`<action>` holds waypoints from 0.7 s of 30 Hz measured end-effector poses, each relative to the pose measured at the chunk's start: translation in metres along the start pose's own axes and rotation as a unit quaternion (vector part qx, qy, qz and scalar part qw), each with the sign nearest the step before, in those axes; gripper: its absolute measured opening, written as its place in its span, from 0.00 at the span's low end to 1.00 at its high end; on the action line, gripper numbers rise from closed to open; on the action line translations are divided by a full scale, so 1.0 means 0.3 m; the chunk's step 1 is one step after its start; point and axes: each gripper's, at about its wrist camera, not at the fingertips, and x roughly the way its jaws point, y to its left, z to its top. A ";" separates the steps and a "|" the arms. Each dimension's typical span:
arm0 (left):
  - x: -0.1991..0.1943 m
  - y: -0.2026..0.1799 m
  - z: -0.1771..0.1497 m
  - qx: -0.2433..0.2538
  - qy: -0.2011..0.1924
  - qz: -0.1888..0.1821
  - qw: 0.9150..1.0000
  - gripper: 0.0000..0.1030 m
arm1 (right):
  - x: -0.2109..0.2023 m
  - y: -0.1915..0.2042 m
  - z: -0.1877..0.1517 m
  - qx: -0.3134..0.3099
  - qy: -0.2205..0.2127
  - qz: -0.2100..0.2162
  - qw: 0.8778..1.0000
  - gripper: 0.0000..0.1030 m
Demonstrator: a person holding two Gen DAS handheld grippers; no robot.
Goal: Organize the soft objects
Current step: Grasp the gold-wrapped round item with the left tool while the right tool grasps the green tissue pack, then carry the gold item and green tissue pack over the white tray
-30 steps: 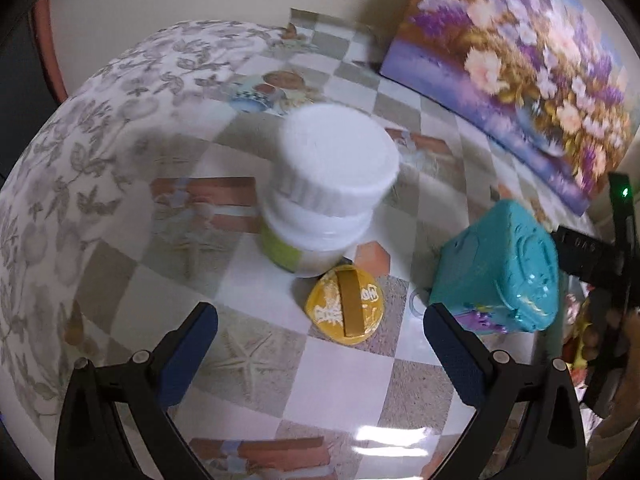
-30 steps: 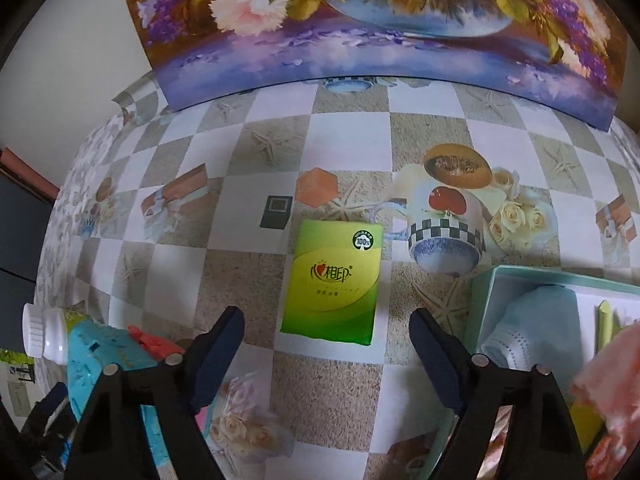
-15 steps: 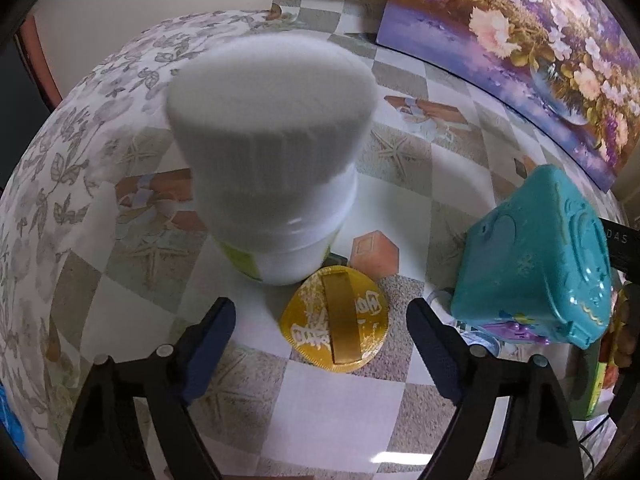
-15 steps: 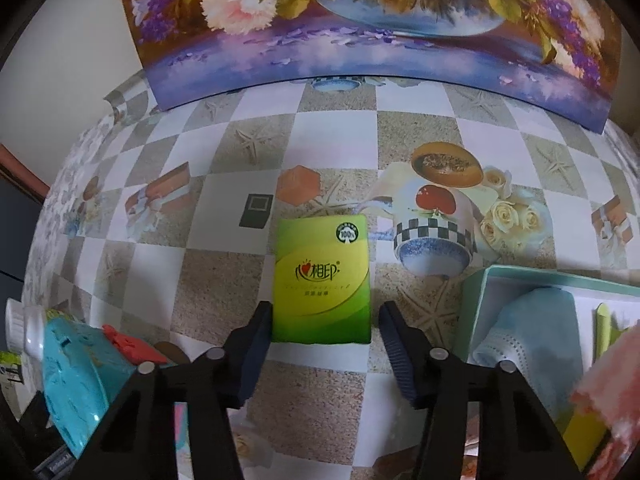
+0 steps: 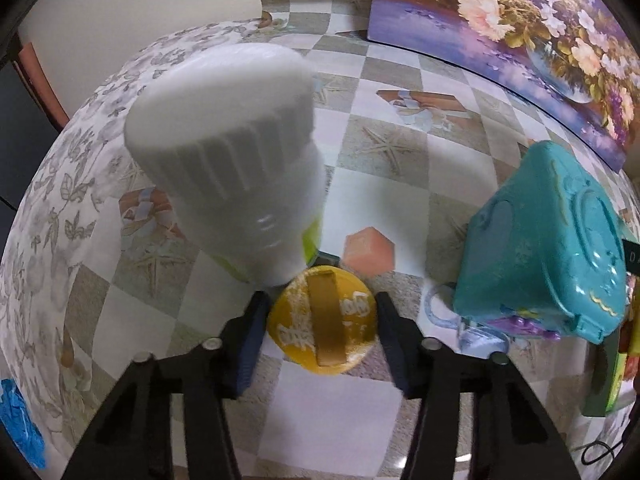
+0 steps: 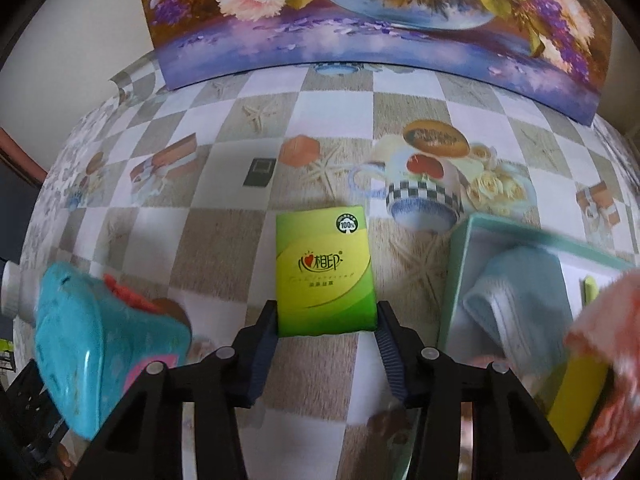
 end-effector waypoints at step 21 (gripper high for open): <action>-0.156 0.036 -0.107 -0.047 -0.002 -0.027 0.999 0.50 | -0.223 0.020 -0.200 0.024 0.001 0.035 0.999 0.49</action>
